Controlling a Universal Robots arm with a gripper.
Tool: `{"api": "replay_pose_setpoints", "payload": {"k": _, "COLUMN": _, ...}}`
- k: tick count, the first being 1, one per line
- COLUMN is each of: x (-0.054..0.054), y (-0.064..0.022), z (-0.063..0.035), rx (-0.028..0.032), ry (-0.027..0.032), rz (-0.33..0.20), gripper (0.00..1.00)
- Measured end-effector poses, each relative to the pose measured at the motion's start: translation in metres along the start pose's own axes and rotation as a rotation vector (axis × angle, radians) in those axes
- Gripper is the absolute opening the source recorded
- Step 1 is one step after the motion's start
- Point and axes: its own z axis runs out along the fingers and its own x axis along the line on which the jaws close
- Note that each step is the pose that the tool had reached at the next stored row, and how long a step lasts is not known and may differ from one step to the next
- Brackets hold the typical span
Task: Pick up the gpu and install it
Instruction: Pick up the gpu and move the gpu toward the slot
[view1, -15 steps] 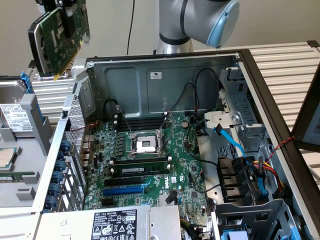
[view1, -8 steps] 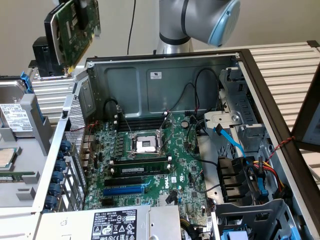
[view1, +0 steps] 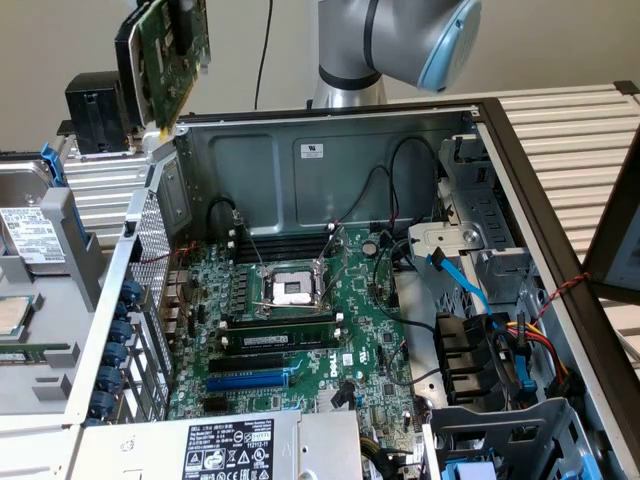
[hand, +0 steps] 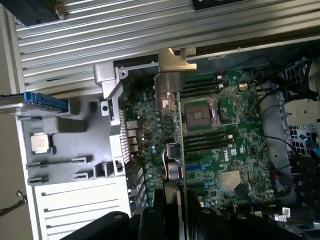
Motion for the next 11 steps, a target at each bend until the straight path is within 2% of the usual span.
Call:
{"api": "replay_pose_setpoints", "payload": {"k": 4, "x": -0.0036, "y": 0.0008, "z": 0.0, "rx": 0.0004, "ry": 0.0008, "rz": -0.009, "gripper": 0.29}}
{"api": "replay_pose_setpoints", "payload": {"k": 11, "x": -0.0037, "y": 0.0008, "z": 0.0, "rx": 0.0039, "ry": 0.0077, "rz": -0.136, "gripper": 0.29}}
